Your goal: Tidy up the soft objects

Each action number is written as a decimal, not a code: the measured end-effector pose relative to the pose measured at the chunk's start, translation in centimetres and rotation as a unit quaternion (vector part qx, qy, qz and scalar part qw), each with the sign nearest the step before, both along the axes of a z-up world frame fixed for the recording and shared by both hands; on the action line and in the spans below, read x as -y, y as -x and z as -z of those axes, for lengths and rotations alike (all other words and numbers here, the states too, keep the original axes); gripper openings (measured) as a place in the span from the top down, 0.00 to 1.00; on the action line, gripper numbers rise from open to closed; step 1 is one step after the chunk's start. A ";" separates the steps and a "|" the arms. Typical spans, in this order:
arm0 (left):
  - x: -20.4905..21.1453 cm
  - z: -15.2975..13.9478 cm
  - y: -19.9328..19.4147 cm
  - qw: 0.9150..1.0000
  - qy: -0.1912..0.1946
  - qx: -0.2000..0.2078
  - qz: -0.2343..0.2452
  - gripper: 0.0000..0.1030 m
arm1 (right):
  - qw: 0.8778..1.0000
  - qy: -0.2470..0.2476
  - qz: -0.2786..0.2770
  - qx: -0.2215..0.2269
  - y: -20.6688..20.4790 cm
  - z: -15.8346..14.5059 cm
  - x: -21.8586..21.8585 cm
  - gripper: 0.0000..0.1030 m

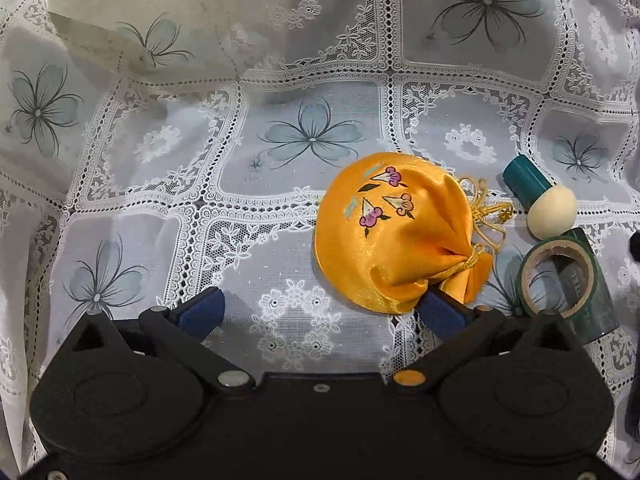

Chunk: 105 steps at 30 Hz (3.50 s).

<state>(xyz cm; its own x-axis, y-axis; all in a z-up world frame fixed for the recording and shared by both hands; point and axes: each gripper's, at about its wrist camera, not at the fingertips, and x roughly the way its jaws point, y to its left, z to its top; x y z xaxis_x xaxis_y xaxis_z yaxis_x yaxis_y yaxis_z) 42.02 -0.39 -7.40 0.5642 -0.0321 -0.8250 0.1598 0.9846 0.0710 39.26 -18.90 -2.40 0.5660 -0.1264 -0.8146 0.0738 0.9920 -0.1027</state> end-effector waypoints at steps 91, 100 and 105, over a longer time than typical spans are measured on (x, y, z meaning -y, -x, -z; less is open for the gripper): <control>-0.1 -0.2 -0.4 0.999 -0.005 -0.031 -0.014 0.02 | 0.965 0.017 -0.260 -0.003 -0.9 2.8 -1.7 0.18; 0.0 -0.3 -0.4 0.999 -0.005 -0.032 -0.014 0.02 | 0.953 0.011 -0.303 -0.006 0.1 1.3 0.9 0.16; 0.0 -0.3 -0.4 0.999 -0.005 -0.034 -0.015 0.02 | 0.947 0.002 -0.322 -0.019 0.3 1.6 1.0 0.16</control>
